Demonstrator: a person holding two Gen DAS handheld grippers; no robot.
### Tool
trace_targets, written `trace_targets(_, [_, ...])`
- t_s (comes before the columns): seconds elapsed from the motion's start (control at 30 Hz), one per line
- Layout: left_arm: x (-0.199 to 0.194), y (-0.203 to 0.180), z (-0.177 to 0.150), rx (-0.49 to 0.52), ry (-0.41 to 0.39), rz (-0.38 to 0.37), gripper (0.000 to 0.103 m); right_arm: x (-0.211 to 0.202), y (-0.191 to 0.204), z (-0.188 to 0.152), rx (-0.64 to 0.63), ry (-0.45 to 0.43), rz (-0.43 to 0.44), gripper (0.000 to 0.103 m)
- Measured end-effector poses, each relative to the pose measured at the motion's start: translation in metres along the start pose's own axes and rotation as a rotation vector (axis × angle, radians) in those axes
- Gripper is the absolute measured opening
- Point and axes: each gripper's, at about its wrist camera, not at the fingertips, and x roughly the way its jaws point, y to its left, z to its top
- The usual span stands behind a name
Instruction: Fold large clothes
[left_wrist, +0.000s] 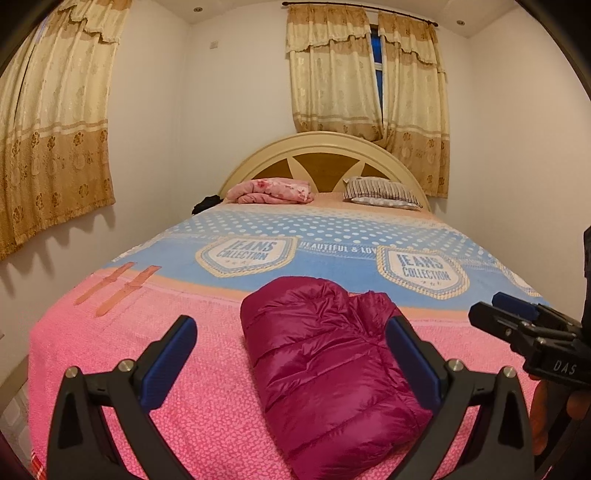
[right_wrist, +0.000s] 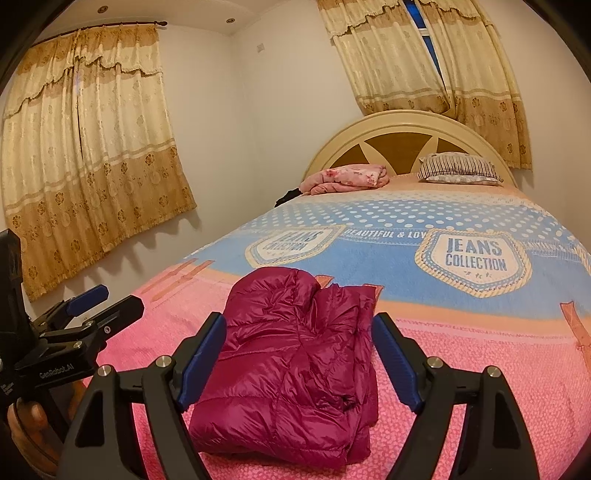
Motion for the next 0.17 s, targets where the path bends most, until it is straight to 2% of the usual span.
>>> trace_targets(0.17, [0.0005, -0.0030, -0.0014, 0.015, 0.002, -0.024, 0.103, -0.0008, -0.0029, -0.0013, -0.001, 0.002, -0.005, 0.081])
